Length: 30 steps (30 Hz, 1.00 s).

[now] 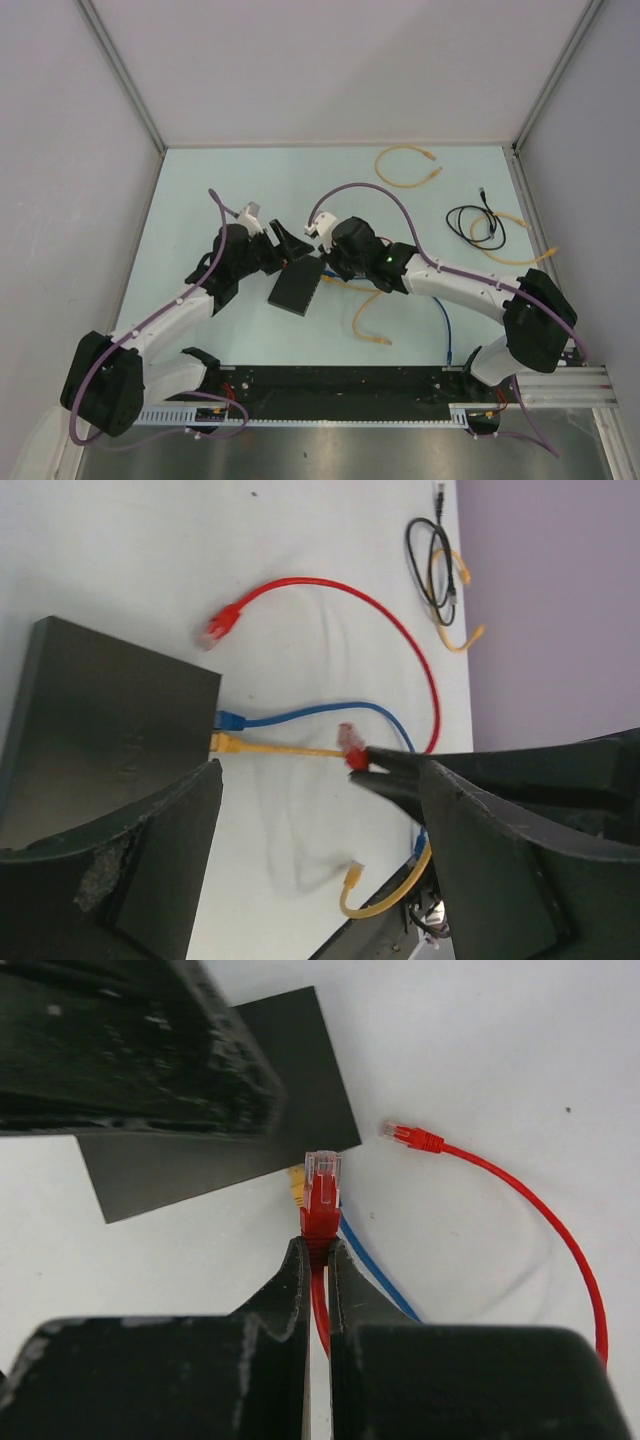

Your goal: Insert the plug into the switch port

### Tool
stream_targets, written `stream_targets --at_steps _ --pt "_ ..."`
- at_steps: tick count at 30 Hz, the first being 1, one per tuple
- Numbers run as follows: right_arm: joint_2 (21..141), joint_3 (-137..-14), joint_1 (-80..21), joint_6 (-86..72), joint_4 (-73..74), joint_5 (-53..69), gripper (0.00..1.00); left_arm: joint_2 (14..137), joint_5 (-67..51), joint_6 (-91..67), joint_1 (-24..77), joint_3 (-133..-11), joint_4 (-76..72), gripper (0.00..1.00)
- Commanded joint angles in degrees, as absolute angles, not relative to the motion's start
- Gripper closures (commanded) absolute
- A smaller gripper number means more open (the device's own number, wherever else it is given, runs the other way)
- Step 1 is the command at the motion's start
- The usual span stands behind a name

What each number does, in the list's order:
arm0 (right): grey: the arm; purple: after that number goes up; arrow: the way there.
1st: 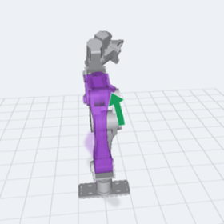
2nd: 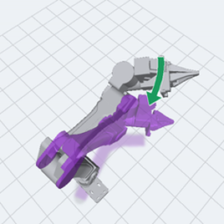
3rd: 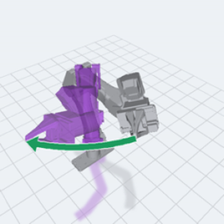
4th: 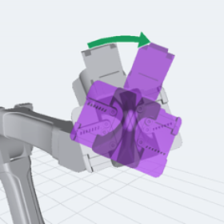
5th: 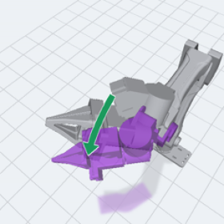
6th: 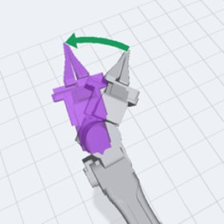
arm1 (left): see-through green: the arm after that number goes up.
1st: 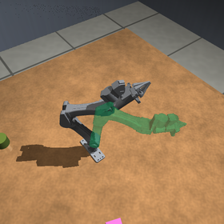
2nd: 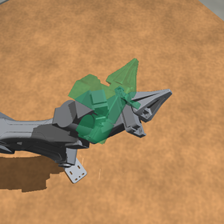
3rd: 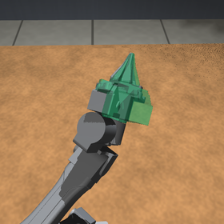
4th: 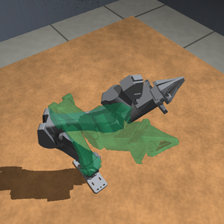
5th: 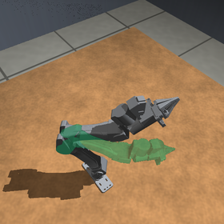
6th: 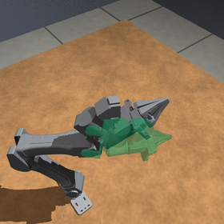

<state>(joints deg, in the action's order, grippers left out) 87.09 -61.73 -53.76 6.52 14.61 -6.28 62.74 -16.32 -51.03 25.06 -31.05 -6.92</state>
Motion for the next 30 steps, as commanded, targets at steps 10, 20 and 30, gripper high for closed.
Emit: stream_targets --at_steps 10,20,30 --pt "82.62 -58.01 -55.99 4.84 5.28 -4.39 1.00 71.19 -19.51 -57.13 28.74 -34.19 -15.55 0.36" --pt "79.63 -53.80 -52.31 -2.18 0.63 2.61 0.96 72.16 -21.45 -59.33 31.03 -32.44 -21.18 0.99" --pt "75.41 -49.57 -45.09 -5.01 -5.01 18.98 0.61 68.29 -21.09 -59.68 31.03 -27.86 -27.59 1.00"
